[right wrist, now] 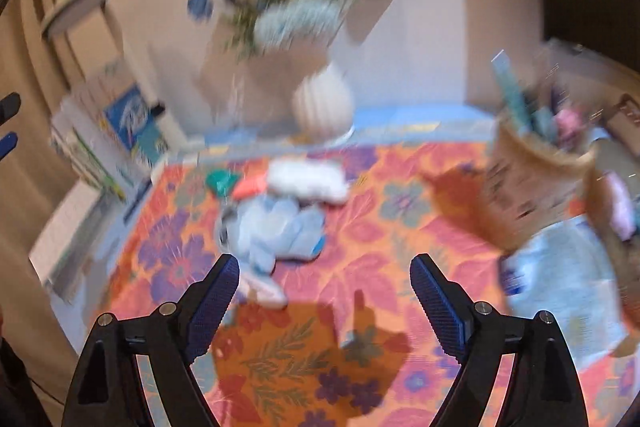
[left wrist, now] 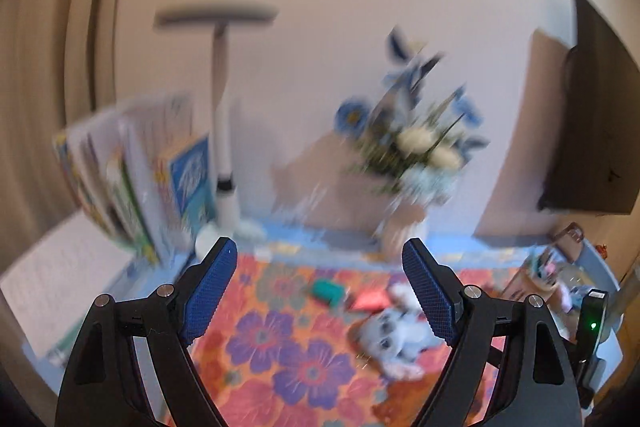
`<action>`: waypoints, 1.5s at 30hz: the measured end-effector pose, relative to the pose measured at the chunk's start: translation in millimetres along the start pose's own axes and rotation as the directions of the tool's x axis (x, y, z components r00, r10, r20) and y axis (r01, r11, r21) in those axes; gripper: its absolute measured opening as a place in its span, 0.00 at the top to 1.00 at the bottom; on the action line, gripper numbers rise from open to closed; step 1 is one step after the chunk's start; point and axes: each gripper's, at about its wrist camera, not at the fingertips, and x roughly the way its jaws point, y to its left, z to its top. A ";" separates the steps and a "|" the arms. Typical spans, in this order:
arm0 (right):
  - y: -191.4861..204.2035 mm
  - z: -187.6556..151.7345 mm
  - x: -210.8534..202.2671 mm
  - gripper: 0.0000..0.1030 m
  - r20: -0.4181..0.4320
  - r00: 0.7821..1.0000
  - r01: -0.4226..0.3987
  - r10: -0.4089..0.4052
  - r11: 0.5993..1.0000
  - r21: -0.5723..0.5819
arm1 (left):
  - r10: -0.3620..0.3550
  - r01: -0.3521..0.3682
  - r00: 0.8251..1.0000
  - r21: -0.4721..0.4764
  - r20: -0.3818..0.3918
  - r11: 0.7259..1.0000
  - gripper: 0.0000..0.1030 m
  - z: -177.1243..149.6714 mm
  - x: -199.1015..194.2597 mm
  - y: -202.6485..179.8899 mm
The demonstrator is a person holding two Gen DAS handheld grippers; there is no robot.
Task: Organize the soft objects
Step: 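Move both open tools back over the tablecloth, then grasp the white plush with the right tool while the left tool grasps the teal pouch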
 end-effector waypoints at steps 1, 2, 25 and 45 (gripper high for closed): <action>2.2 -7.0 13.3 0.16 -0.007 1.000 0.001 -0.001 1.000 -0.011 | 0.013 -0.013 1.000 -0.008 -0.029 1.000 0.19 -10.0 11.4 8.0; 2.6 -14.2 23.1 0.16 -0.006 1.000 -0.007 0.007 1.000 -0.023 | 0.024 -0.025 0.998 -0.013 -0.062 1.000 0.19 -22.6 28.4 12.5; 2.9 -40.5 78.8 0.06 -0.122 0.992 -0.030 0.017 0.994 -0.105 | 0.057 -0.086 0.931 -0.063 -0.361 0.994 0.12 -153.1 173.4 13.6; 31.9 47.2 56.8 0.03 -0.018 1.000 -0.023 0.019 0.963 -0.269 | -0.150 0.080 0.911 -0.194 -0.384 0.978 0.12 -79.5 183.3 22.4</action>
